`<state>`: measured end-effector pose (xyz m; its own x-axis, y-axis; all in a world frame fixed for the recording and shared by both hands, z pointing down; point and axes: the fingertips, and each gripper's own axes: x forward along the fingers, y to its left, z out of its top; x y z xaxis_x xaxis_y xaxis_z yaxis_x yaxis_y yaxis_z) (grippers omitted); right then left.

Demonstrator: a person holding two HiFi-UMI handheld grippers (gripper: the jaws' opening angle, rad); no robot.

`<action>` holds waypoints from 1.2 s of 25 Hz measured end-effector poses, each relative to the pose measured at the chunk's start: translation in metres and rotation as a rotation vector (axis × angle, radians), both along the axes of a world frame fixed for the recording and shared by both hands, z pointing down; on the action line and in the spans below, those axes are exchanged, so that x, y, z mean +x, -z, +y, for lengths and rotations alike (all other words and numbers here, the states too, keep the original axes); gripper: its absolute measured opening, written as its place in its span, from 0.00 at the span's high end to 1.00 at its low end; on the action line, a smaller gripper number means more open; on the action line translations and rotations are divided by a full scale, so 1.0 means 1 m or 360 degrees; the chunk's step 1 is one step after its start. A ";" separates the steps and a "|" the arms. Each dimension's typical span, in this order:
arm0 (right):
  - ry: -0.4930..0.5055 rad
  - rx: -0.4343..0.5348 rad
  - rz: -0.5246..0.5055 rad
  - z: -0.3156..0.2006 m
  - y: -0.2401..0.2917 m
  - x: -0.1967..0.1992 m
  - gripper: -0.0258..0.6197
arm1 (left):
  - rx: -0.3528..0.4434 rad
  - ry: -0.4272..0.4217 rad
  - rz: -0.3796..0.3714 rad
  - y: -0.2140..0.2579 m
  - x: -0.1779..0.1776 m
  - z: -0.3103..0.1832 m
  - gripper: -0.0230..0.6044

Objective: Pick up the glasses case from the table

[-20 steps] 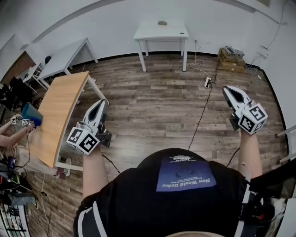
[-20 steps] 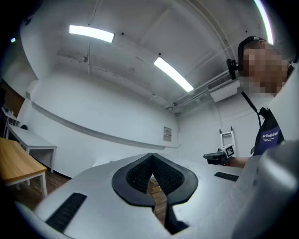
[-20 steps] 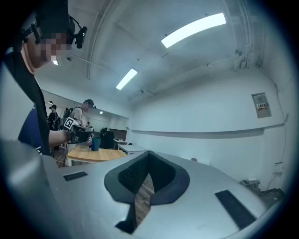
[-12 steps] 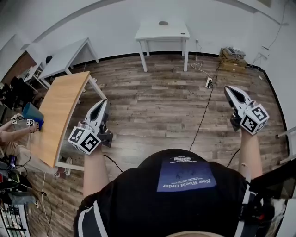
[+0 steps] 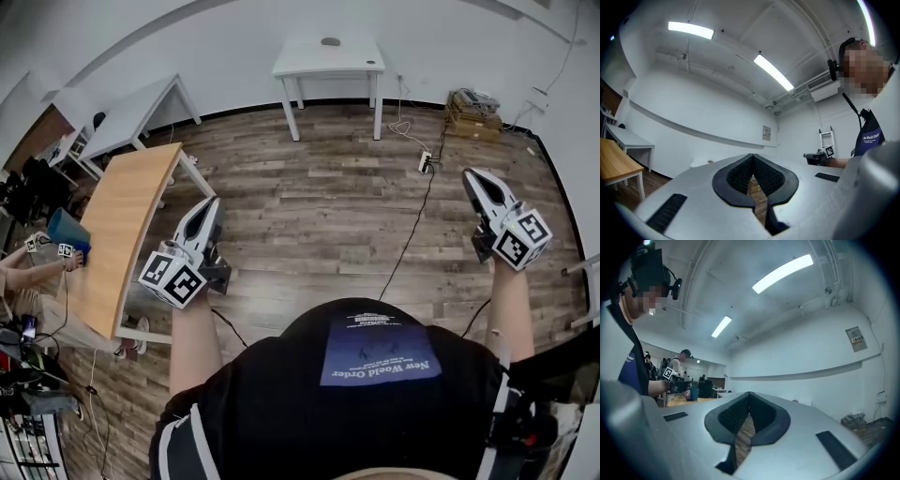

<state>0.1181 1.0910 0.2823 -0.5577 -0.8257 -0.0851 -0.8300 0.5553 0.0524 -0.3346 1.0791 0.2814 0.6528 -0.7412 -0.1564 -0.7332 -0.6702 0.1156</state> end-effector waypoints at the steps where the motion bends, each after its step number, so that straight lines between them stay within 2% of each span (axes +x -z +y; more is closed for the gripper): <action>1: 0.0001 0.0000 0.0002 0.000 0.000 0.002 0.96 | -0.0001 -0.0006 -0.0002 0.000 0.004 -0.001 0.97; 5: 0.0015 0.0002 0.0018 0.005 -0.002 0.013 0.96 | -0.0004 -0.0024 -0.0009 0.000 0.022 -0.002 0.97; 15: 0.0043 -0.0004 0.0022 0.028 -0.005 0.080 0.96 | 0.0005 -0.0070 -0.0031 0.006 0.099 0.012 0.97; 20: 0.0108 -0.0017 0.0002 0.033 -0.013 0.110 0.96 | -0.0060 -0.0040 -0.0041 -0.003 0.139 0.027 0.97; 26: 0.0212 -0.0070 -0.0014 0.022 -0.044 0.122 0.96 | -0.0093 -0.0035 -0.0087 -0.020 0.171 0.038 0.97; 30: 0.0247 -0.0103 0.0007 0.004 -0.061 0.110 0.96 | -0.0123 -0.0035 -0.0092 -0.028 0.170 0.024 0.97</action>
<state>0.2283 1.0953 0.3430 -0.6790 -0.7334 -0.0318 -0.7340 0.6789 0.0158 -0.1644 1.1035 0.3090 0.6752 -0.7351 -0.0610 -0.7254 -0.6768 0.1254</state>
